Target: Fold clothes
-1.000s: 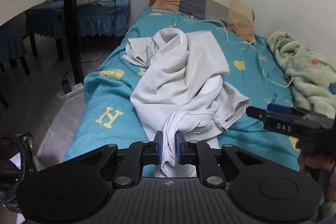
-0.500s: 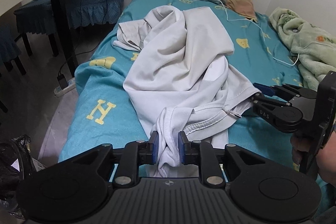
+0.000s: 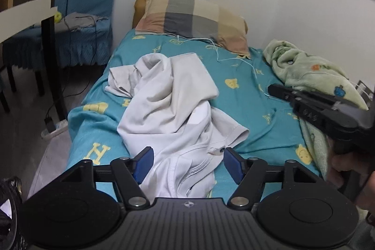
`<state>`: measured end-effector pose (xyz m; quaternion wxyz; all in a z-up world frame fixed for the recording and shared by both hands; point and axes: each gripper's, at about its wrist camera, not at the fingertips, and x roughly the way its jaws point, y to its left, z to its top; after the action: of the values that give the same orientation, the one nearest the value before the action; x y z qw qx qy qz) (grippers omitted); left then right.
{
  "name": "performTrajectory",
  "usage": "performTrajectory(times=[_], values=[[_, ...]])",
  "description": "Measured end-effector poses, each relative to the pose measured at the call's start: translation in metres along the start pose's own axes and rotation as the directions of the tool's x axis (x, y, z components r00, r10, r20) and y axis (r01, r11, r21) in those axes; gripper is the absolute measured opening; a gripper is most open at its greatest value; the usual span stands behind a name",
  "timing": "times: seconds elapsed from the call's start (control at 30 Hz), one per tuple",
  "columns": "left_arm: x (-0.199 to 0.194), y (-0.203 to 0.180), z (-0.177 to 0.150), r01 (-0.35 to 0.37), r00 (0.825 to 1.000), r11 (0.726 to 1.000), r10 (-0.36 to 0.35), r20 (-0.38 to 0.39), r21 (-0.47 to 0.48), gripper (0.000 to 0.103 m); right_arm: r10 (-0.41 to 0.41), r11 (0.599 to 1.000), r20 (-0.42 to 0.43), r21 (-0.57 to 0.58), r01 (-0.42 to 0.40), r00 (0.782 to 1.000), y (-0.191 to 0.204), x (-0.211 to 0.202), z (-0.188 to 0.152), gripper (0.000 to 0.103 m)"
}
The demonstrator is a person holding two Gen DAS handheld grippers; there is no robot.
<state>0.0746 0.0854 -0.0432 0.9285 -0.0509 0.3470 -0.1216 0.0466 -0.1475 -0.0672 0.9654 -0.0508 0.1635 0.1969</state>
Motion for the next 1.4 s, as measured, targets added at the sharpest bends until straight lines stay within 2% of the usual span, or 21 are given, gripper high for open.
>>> performTrajectory(times=[0.07,0.17,0.27,0.4,0.47,0.5,0.57,0.6,0.67,0.73,0.83,1.0,1.07,1.13,1.2,1.3,1.4], values=[[0.005,-0.009,-0.003,-0.021,1.0,0.999,0.022,-0.015,0.033,0.073,-0.01,1.0,-0.01,0.014,0.011,1.0,-0.003,-0.011,0.001,0.003],[0.018,-0.023,-0.012,-0.088,0.995,0.989,0.093,-0.034,0.116,0.073,0.014,0.993,-0.059,0.115,-0.008,0.998,-0.016,-0.015,-0.007,0.003],[0.032,-0.033,-0.019,-0.143,0.988,0.967,0.153,-0.032,0.21,0.066,0.03,0.981,-0.113,0.194,-0.007,0.993,-0.024,-0.013,-0.019,0.003],[0.05,-0.044,-0.025,-0.185,0.98,0.933,0.197,-0.005,0.308,0.045,0.062,0.969,-0.15,0.246,-0.023,0.987,-0.024,-0.002,-0.03,0.003],[0.056,-0.049,-0.029,-0.231,0.971,0.898,0.239,0.026,0.374,0.038,0.079,0.962,-0.166,0.27,-0.032,0.983,-0.024,0.003,-0.036,0.004],[0.059,-0.05,-0.031,-0.243,0.968,0.884,0.25,0.036,0.399,0.03,0.088,0.959,-0.174,0.282,-0.036,0.981,-0.024,0.006,-0.039,0.004],[0.064,-0.051,-0.033,-0.251,0.964,0.871,0.263,0.029,0.422,0.02,0.102,0.955,-0.183,0.292,-0.045,0.978,-0.023,0.013,-0.042,0.005],[0.066,-0.052,-0.034,-0.255,0.962,0.865,0.27,0.026,0.432,0.01,0.107,0.954,-0.186,0.295,-0.048,0.977,-0.022,0.016,-0.043,0.005],[0.066,-0.053,-0.034,-0.264,0.96,0.855,0.278,0.036,0.446,0.007,0.122,0.953,-0.184,0.298,-0.063,0.975,-0.021,0.021,-0.045,0.005],[0.049,-0.054,-0.03,-0.272,0.962,0.862,0.256,0.095,0.428,0.006,0.145,0.95,-0.177,0.301,-0.087,0.973,-0.021,0.026,-0.045,0.005],[0.012,-0.056,-0.018,-0.217,0.972,0.913,0.17,0.16,0.346,0.005,0.174,0.949,-0.136,0.288,-0.129,0.975,-0.023,0.029,-0.044,0.006],[-0.028,-0.044,-0.003,-0.14,0.964,0.964,0.081,0.252,0.225,0.005,0.215,0.954,-0.115,0.237,-0.183,0.97,-0.023,0.038,-0.043,0.007],[-0.03,-0.038,0.001,-0.125,0.964,0.975,0.076,0.255,0.183,0.005,0.217,0.961,-0.142,0.202,-0.186,0.966,-0.019,0.044,-0.046,0.012],[-0.032,-0.033,0.004,-0.102,0.967,0.983,0.062,0.248,0.152,0.005,0.208,0.971,-0.169,0.152,-0.183,0.963,-0.013,0.05,-0.05,0.046],[-0.032,-0.027,0.005,-0.072,0.971,0.988,0.039,0.236,0.134,0.005,0.178,0.982,-0.178,0.091,-0.164,0.968,-0.007,0.056,-0.056,0.058],[-0.027,-0.023,0.002,-0.042,0.975,0.991,0.013,0.22,0.127,0.005,0.112,0.993,-0.187,-0.001,-0.114,0.976,0.002,0.072,-0.061,0.058],[-0.017,-0.015,-0.001,-0.028,0.983,0.994,0.008,0.181,0.106,0.005,0.098,0.995,-0.188,0.041,-0.092,0.977,-0.004,0.076,-0.06,0.056]])
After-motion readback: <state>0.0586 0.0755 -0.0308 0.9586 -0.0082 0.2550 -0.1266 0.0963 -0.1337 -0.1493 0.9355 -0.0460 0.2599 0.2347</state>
